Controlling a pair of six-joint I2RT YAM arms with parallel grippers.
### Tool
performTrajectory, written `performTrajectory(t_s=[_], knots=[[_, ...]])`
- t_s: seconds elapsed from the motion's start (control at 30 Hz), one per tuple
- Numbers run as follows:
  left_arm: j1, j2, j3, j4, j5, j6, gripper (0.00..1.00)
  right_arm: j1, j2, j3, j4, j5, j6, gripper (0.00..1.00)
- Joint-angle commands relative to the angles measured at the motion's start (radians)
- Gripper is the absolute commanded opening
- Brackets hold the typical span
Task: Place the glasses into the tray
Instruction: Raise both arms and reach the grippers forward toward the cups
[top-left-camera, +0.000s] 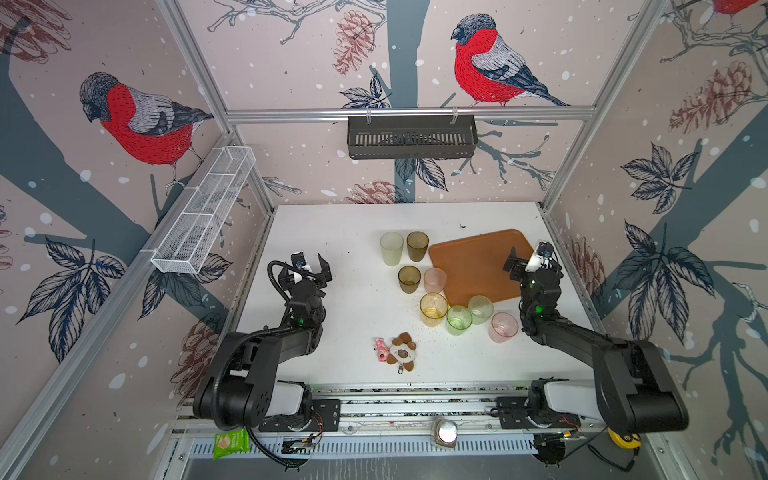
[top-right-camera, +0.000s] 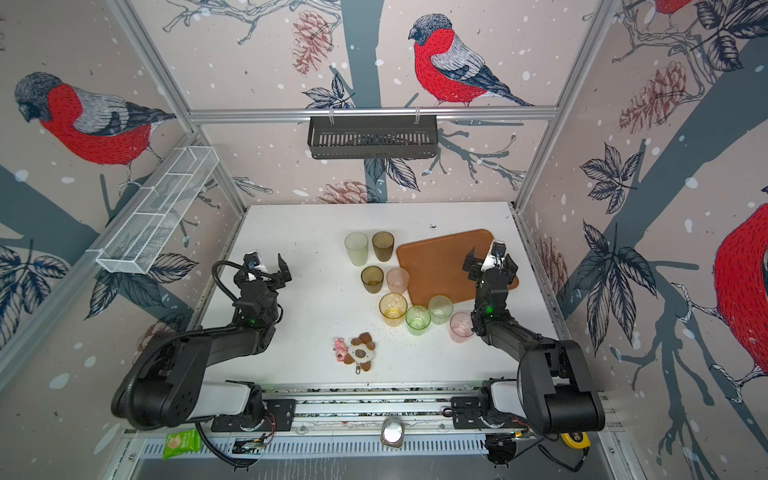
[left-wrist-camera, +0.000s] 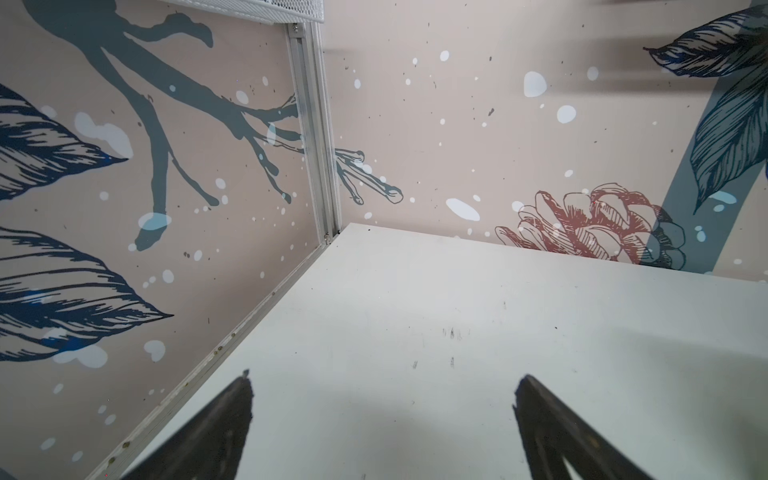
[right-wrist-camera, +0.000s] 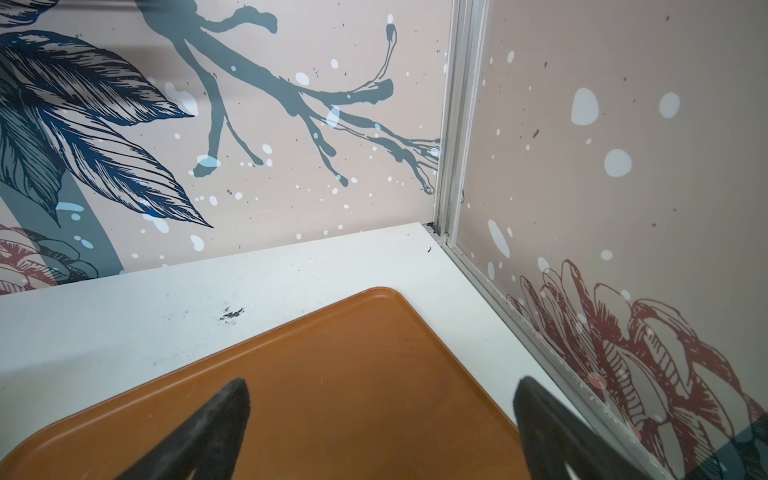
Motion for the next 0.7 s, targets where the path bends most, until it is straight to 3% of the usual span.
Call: performTrajectory(t_s=[0.0, 0.1, 0.27, 0.47, 0.67], knots=[[-0.009, -0.114, 0.052, -0.262, 0.127, -0.051, 0.97, 0.013, -0.052, 0.079, -0.262, 0.054, 0.039, 1.00], [-0.023, -0.227, 0.089, -0.406, 0.309, -0.099, 0.97, 0.016, -0.108, 0.143, -0.427, 0.070, 0.086, 1.00], [-0.074, -0.322, 0.211, -0.734, 0.320, -0.266, 0.98, 0.019, -0.210, 0.218, -0.670, 0.077, 0.183, 1.00], [-0.083, -0.278, 0.403, -1.112, 0.349, -0.407, 0.98, 0.016, -0.273, 0.357, -1.032, 0.025, 0.313, 1.00], [-0.087, -0.255, 0.462, -1.152, 0.523, -0.491, 0.97, 0.020, -0.252, 0.477, -1.271, -0.110, 0.345, 1.00]])
